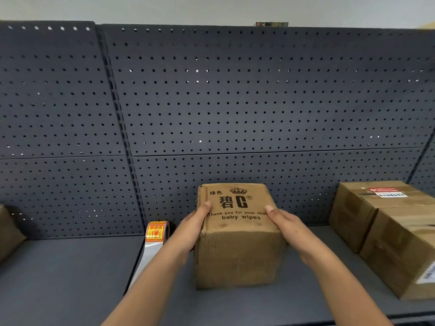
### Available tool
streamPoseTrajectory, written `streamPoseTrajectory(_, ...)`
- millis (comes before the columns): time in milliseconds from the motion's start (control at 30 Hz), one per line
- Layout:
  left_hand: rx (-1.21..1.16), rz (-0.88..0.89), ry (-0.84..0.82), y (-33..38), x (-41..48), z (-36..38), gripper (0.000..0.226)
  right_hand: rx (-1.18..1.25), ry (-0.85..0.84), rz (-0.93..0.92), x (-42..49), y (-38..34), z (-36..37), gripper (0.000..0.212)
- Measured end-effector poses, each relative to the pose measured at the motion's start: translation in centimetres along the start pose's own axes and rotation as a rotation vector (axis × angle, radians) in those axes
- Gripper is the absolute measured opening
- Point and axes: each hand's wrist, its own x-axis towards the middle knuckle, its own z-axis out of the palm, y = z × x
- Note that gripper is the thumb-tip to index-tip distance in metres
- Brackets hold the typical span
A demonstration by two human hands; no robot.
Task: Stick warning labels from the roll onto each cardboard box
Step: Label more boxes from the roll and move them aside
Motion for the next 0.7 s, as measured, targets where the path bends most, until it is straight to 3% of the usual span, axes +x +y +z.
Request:
streamPoseTrajectory(367,-0.175,0.012,0.039,-0.1,0.6,0.8,0.045,0.080,0.251,-0.082,0.5,1.4,1.7,0.033)
streamPoseTrajectory(567,-0.147,0.028,0.139,0.0,1.0,-0.1,0.058,0.069,0.415,-0.241,0.1,0.7,2.4,0.027)
streamPoseTrajectory(700,-0.142,0.125,0.223,-1.5,1.5,-2.2,0.042,-0.174,0.485,-0.391,0.3,0.6,2.0,0.017)
